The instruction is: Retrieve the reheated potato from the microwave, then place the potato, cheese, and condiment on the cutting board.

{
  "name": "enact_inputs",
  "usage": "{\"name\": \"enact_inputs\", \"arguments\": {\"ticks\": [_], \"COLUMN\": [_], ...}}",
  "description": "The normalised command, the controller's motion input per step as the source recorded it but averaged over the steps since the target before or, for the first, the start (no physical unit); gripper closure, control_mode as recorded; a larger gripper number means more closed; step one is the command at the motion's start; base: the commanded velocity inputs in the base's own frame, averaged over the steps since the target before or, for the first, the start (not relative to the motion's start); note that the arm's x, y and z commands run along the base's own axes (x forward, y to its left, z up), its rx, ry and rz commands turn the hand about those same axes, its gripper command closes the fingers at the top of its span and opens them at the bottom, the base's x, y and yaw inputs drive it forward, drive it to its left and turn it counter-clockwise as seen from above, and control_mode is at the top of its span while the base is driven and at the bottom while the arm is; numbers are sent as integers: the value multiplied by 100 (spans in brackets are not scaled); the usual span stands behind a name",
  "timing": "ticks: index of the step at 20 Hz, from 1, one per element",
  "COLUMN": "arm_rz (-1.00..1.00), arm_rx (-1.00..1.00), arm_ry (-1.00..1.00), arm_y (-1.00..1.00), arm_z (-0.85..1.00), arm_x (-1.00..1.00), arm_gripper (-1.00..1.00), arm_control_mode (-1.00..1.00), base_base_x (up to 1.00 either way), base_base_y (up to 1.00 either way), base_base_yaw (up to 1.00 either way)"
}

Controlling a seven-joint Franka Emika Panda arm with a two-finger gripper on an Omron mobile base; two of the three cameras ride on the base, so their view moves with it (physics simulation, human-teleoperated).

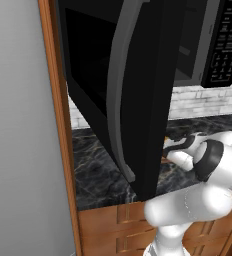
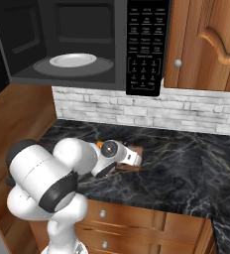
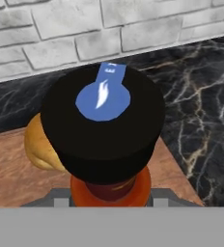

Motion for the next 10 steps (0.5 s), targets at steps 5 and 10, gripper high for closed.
{"name": "enact_inputs", "arguments": {"ticks": [5, 10], "arm_rz": [0, 0], "arm_rx": [0, 0], "arm_ry": [-5, 0], "arm_y": [0, 0], "arm_z": [0, 0], "arm_x": [3, 1], "arm_gripper": [100, 100], "arm_control_mode": [-100, -100], "base_base_x": [0, 0], "base_base_y": [0, 0], "base_base_yaw": [0, 0]}}
